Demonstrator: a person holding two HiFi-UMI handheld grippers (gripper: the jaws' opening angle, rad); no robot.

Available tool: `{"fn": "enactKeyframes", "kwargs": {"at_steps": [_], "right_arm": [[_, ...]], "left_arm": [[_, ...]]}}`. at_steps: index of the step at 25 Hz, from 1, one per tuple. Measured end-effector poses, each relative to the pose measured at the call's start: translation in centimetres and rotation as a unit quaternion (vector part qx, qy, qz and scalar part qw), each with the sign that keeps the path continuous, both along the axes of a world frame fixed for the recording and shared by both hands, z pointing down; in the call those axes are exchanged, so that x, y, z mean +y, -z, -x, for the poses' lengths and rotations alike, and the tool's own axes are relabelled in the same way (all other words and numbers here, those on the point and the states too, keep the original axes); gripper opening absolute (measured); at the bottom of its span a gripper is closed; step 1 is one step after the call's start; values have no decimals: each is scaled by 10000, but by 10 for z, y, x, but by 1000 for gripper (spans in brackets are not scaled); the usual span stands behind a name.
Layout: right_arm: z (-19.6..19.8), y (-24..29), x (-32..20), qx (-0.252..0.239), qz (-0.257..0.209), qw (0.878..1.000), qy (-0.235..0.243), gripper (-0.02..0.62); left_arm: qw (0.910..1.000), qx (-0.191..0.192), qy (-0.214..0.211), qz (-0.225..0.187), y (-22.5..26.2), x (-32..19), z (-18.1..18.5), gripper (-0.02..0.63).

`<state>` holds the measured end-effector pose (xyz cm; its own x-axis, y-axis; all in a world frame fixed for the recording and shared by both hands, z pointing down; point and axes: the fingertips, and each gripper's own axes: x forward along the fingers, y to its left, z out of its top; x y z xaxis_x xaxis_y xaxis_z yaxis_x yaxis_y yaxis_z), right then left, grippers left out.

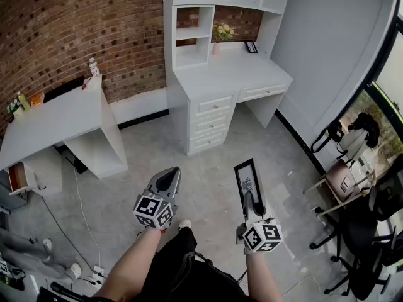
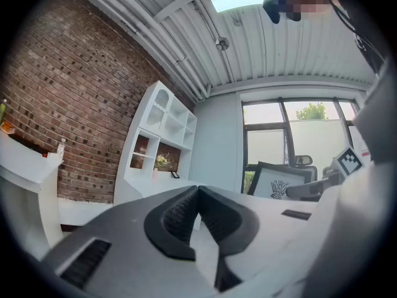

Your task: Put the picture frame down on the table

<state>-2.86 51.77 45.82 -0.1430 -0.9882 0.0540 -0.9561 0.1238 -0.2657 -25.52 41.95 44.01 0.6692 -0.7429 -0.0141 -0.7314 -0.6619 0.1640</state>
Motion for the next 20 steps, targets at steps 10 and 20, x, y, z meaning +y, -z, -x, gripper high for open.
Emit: {"fn": "enactKeyframes", "kwargs": {"at_steps": [10,20], "right_arm": [[-36,-10,-60,-40,94,9998,-148,12],[-54,-17,-151,-125,270,9994,-165,12]], "left_arm": [[9998,-57,-183,74,-8,-62,-44,-9],[9997,-105,-189,96,-5,-152,-63,-9]]}}
